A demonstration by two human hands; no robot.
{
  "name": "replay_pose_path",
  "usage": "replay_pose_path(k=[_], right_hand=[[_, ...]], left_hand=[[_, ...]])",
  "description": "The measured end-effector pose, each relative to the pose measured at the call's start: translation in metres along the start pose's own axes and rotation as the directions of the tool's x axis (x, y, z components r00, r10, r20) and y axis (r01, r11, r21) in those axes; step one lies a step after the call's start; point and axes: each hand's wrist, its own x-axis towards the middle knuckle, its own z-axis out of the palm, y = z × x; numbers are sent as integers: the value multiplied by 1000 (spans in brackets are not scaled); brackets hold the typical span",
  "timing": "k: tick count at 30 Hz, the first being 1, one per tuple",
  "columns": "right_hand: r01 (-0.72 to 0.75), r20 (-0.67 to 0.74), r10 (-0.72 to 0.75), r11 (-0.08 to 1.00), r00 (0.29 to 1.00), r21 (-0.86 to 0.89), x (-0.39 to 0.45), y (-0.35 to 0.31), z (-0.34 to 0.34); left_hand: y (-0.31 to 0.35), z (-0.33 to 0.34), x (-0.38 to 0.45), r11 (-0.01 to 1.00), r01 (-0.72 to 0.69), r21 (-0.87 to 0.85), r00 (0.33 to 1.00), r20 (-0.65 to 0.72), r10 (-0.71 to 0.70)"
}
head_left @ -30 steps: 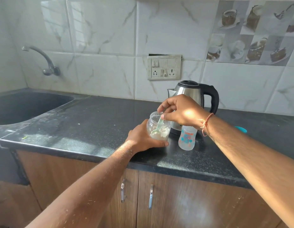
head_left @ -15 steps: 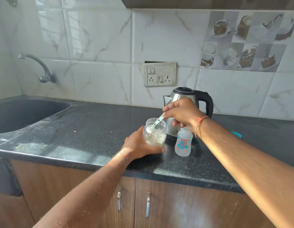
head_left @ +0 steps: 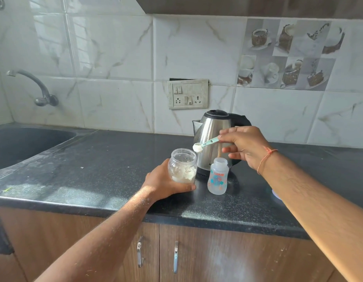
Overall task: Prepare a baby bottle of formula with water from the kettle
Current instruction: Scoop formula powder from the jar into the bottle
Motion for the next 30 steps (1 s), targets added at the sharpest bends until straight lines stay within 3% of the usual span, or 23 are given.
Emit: replay_pose_path(k=[12, 30], right_hand=[[63, -105, -65, 998, 992, -22, -10, 22, -45], [337, -95, -367, 911, 925, -239, -14, 34, -51]], left_hand=[[-5, 2, 4, 1000, -6, -19, 1000, 12, 7], [-13, 5, 9, 999, -15, -51, 1000, -5, 15]])
